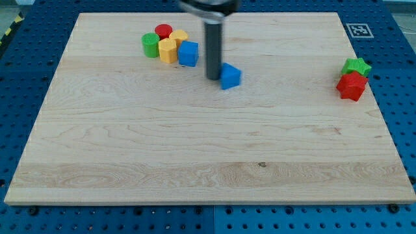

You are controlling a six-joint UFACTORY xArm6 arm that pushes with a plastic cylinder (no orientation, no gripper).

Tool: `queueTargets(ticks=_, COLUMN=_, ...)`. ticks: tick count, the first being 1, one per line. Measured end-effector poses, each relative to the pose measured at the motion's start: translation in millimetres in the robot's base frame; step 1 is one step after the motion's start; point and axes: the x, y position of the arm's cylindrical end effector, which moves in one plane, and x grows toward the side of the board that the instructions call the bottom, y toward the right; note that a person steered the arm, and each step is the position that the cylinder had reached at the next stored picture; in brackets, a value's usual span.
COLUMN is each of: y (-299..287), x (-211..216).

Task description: Move the blue triangle into the red star

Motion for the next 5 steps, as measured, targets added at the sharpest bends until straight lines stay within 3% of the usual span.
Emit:
queueTargets(ticks=1, y=51.0, x=0.8)
queueTargets(ticks=2, y=66.4, x=13.6)
queueTargets(ticks=3, y=108.0, x=50.5)
queueTargets(ticks=4, y=122.0, x=49.0)
queueTargets(ticks=5, y=74.6, x=44.0)
